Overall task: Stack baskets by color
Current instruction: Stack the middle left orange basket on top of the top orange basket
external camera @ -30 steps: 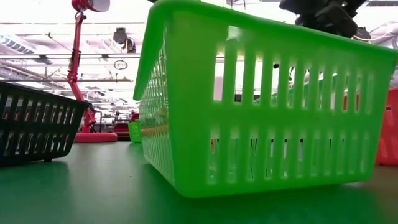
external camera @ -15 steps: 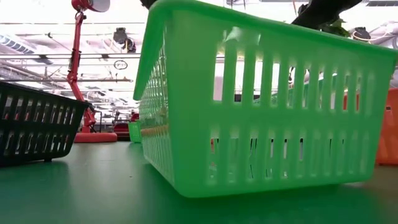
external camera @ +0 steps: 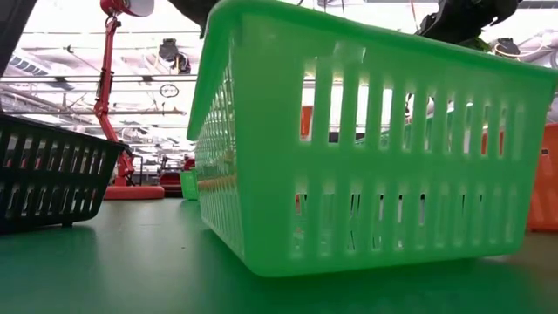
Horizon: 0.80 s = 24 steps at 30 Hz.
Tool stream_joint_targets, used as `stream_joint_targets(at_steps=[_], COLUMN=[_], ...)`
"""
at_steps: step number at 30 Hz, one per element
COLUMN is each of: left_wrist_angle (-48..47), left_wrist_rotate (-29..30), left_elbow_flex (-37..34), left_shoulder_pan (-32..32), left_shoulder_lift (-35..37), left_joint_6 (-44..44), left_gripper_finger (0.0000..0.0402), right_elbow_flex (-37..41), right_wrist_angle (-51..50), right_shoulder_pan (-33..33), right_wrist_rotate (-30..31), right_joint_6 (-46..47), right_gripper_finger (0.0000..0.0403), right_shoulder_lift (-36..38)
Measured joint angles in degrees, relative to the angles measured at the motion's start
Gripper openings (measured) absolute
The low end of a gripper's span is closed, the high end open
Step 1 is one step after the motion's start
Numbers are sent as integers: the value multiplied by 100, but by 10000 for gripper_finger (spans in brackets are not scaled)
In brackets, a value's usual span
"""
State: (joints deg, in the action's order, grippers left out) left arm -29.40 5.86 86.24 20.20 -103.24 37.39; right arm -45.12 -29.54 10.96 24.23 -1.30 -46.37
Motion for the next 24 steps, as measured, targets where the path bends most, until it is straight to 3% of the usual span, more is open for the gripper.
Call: stream_joint_targets(at_steps=[4, 19, 24], left_wrist_angle=[-31, 145, 66], left_wrist_rotate=[-293, -328, -331], left_elbow_flex=[0, -2, -14], left_shoulder_pan=[194, 521, 542], left_shoulder_lift=[-215, -811, -909], left_joint_6=[-36, -97, -109], left_gripper_finger=[6, 22, 8], right_elbow_flex=[2, 2, 2], right_wrist_angle=[-1, -31, -33], right_shoulder_pan=[0, 0, 0], right_wrist_rotate=[0, -4, -4], right_joint_6=[0, 20, 20], right_gripper_finger=[144, 144, 144], right_shoulder_lift=[0, -2, -2])
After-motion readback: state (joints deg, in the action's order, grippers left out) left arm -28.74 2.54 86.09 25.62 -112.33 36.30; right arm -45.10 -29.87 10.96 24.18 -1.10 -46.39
